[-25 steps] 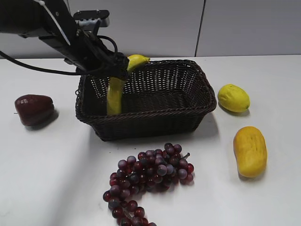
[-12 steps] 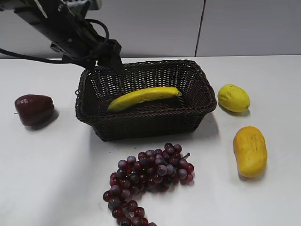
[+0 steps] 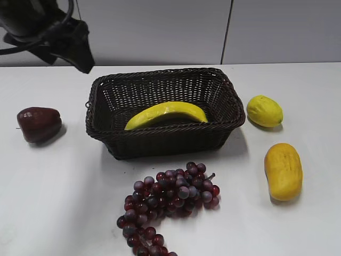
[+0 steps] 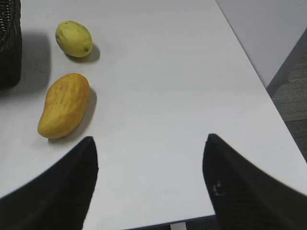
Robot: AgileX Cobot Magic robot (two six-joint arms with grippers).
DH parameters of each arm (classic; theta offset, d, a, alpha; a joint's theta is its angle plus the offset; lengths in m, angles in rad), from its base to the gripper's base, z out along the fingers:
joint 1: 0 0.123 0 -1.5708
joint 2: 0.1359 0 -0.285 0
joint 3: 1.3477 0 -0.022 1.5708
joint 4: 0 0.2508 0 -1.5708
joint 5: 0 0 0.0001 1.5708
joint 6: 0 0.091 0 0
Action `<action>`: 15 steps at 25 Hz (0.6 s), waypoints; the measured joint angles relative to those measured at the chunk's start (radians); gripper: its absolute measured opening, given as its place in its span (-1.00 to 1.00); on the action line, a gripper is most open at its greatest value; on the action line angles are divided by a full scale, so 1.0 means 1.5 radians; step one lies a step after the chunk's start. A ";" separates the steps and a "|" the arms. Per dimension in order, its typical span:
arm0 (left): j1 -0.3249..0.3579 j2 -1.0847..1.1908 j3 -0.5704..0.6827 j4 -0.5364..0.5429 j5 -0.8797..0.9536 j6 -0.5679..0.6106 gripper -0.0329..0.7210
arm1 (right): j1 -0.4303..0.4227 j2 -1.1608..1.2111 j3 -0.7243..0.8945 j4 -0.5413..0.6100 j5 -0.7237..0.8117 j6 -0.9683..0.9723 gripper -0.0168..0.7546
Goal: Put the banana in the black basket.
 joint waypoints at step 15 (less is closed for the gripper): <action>0.091 -0.083 0.111 0.180 0.105 -0.116 0.66 | 0.000 0.000 0.000 0.000 0.000 0.000 0.47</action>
